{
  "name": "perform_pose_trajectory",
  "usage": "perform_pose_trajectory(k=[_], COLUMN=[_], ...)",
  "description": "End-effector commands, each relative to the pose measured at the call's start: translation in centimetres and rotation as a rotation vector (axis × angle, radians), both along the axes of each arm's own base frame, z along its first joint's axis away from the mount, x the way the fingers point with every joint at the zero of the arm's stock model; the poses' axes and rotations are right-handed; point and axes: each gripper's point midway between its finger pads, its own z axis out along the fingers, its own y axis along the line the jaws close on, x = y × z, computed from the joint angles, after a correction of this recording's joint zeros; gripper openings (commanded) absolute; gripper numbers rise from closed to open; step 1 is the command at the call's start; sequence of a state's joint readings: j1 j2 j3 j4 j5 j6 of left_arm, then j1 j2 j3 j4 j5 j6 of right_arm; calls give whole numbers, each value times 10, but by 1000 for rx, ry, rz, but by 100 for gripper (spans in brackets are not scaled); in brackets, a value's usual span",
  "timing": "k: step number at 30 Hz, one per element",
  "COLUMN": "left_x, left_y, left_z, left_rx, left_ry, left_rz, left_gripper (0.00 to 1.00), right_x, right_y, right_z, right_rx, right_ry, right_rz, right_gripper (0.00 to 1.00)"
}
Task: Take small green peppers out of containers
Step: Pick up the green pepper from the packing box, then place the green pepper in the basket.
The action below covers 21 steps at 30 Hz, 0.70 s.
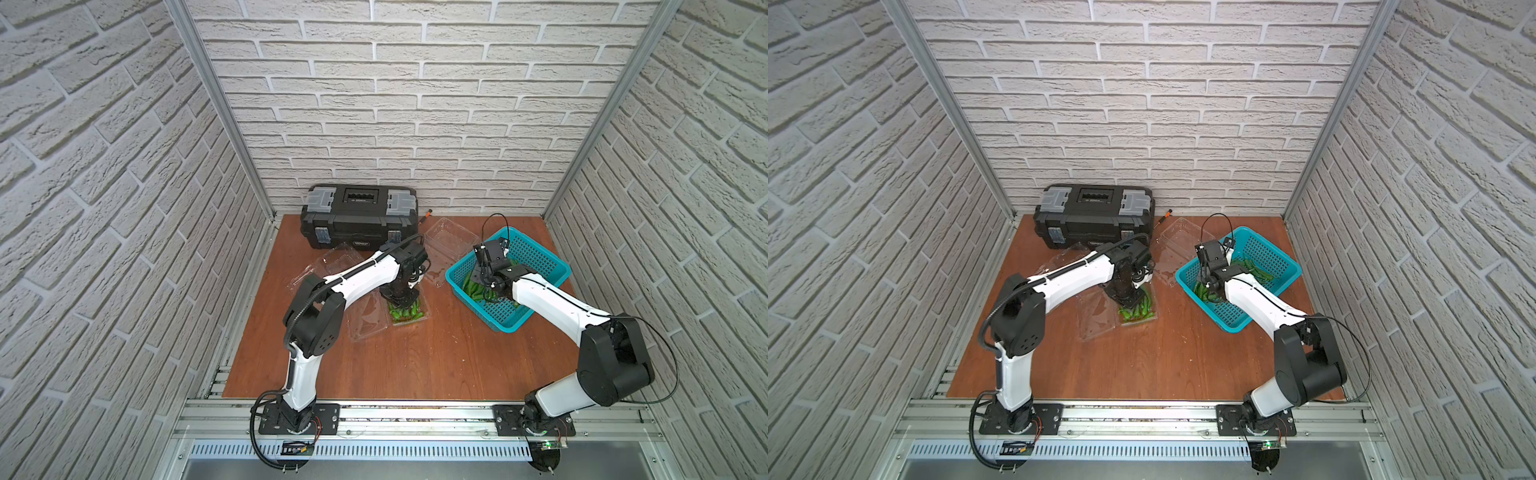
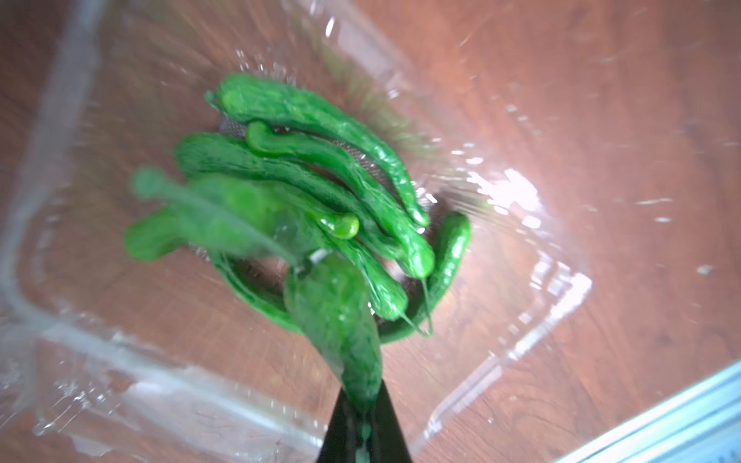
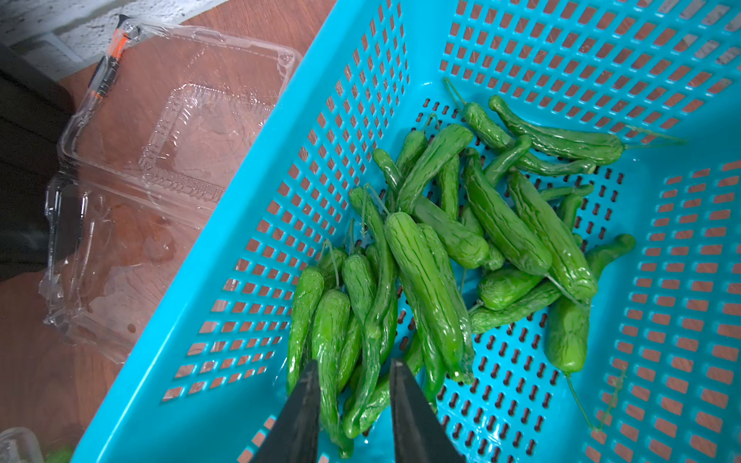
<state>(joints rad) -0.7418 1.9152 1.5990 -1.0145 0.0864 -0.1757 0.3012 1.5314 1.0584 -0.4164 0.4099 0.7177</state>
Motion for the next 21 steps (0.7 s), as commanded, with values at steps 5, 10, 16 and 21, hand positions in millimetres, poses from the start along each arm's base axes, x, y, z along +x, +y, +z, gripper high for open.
perform_pose_trajectory(k=[5,10,16,21], left_x=[20,39,39,42], left_y=[-48,-99,-168,-203], left_z=[59,84,97,96], left_rx=[-214,-312,-471,-603], left_ry=[-143,-180,-170,-138], left_rz=[-134,-249,-400,-408], left_gripper=[0,0,0,40], right_x=[12,2,-17,-25], right_y=[-22,-63,-102,-112], right_z=[28,41,47,56], right_rx=[-52,-63,-80,-99], right_ry=[-74,-96,-93,-101], right_rz=[-70,-184,-286,-301], right_gripper=[32,32,32,33])
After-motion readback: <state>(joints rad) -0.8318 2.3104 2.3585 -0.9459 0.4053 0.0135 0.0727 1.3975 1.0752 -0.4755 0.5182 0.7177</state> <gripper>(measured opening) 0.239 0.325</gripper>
